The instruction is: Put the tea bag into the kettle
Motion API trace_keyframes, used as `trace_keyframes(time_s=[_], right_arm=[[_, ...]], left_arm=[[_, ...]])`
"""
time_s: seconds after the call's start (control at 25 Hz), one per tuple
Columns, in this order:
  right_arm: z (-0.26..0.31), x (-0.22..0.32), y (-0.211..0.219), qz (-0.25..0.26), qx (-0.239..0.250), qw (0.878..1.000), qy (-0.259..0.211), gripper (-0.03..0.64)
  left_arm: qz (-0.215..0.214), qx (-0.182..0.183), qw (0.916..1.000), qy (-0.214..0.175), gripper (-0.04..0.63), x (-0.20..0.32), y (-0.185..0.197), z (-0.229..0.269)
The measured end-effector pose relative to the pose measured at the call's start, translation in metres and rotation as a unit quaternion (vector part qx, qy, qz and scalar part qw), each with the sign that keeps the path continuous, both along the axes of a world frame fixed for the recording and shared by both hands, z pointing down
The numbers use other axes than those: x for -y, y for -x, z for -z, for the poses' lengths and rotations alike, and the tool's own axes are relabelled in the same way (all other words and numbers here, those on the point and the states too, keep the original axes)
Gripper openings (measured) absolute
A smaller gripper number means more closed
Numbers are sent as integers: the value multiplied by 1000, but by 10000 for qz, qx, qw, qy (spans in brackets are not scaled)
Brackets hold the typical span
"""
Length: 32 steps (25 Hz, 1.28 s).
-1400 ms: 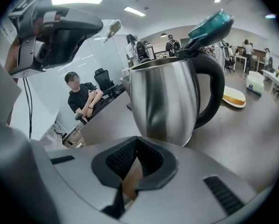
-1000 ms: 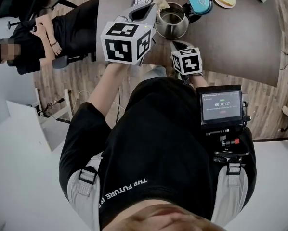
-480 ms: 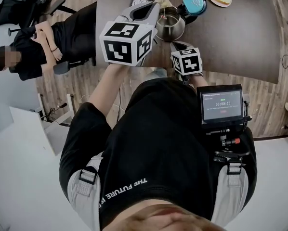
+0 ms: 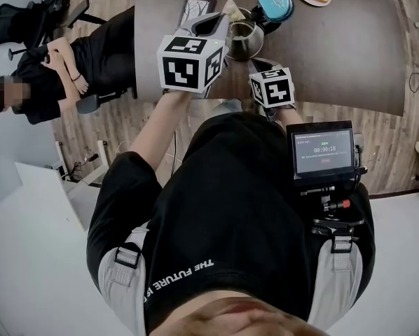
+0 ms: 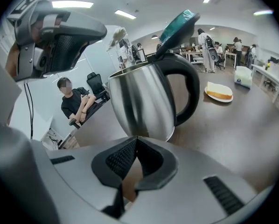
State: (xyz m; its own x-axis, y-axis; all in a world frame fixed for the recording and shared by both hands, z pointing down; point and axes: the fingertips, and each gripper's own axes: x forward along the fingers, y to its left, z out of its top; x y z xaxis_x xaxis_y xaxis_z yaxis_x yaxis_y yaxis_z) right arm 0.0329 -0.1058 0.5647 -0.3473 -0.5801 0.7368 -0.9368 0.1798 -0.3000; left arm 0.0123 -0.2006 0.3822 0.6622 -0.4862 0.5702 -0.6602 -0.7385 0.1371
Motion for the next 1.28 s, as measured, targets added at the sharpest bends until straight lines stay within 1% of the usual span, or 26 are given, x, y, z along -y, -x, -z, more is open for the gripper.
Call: trace_keyframes(time_s=[0.2, 0.52, 0.84, 1.28], right_arm=[[1, 2, -4, -52, -42, 10000, 8, 8], [-6, -4, -17, -202, -89, 9997, 104, 8], [-7, -5, -20, -281, -75, 9995, 146, 8], [-7, -4, -23, -308, -99, 9993, 162, 8]], left_arm=[[30, 99, 9999, 116, 8, 0, 5, -18], [57, 166, 9994, 310, 8, -3, 2, -42], [69, 317, 9980, 547, 8, -10, 4, -65], [66, 445, 9973, 587, 8, -15, 4, -80]])
